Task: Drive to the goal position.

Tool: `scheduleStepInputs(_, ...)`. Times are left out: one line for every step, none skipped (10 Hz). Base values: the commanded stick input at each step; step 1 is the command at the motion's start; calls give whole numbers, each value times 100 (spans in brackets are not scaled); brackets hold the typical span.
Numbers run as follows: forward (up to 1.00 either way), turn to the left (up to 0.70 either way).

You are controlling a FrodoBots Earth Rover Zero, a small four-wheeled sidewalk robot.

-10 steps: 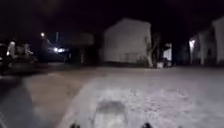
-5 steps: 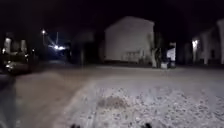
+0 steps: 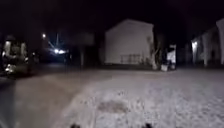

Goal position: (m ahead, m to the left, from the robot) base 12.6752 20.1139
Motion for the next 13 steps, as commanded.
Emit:
scheduleStepInputs(85,34)
scheduleStepInputs(62,42)
scheduleStepInputs(22,22)
scheduleStepInputs(0,0)
scheduleStepInputs(0,0)
scheduleStepInputs(0,0)
scheduleStepInputs(0,0)
scheduleStepInputs(0,0)
scheduleStepInputs(0,0)
scheduleStepInputs(0,0)
scheduleStepInputs(0,0)
scheduleStepInputs(0,0)
scheduleStepInputs(3,0)
